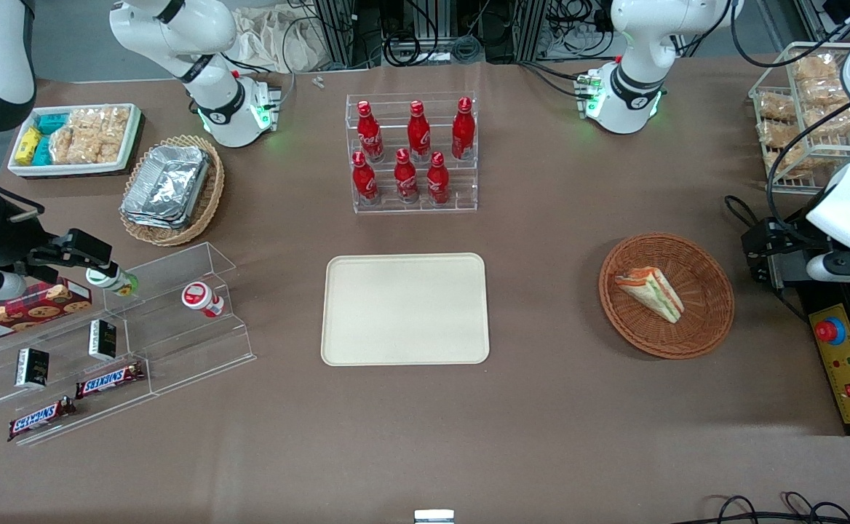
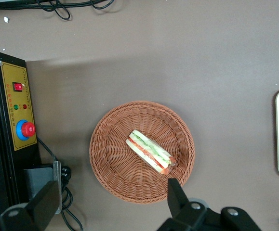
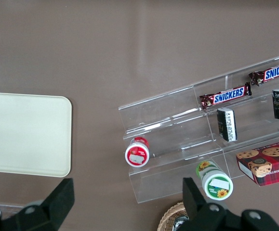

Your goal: Place sandwich from basket to tray

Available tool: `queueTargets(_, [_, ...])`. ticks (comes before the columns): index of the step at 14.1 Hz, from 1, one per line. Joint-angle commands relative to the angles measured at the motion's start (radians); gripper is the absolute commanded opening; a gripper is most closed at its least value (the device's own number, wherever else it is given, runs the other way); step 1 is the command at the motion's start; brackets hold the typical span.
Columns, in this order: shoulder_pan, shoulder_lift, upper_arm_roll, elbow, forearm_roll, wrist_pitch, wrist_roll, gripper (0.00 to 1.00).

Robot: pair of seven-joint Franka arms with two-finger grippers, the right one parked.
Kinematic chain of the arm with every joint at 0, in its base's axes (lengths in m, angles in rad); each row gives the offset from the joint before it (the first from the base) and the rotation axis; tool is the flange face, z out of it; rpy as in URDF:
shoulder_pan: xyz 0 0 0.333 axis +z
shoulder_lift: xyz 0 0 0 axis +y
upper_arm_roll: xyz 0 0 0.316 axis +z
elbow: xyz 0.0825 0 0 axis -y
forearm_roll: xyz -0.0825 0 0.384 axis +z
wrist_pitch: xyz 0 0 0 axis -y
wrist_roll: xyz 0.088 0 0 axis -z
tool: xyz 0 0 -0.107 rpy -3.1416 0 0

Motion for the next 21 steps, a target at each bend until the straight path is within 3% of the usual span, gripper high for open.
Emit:
queueTargets(1, [-0.026, 0.0, 0.031, 0.023, 0.0, -0.029, -0.007, 0.99])
queueTargets(9, [-0.033, -0.013, 0.022, -0.087, -0.003, -0.023, -0.032, 1.0])
queueTargets(13, [-0.026, -0.021, 0.024, -0.19, -0.06, 0.004, -0.05, 1.0])
queueTargets(17, [-0.03, -0.078, 0.022, -0.408, -0.06, 0.208, -0.171, 1.0])
queueTargets(21, [-0.039, -0.062, 0.019, -0.543, -0.046, 0.369, -0.419, 1.0])
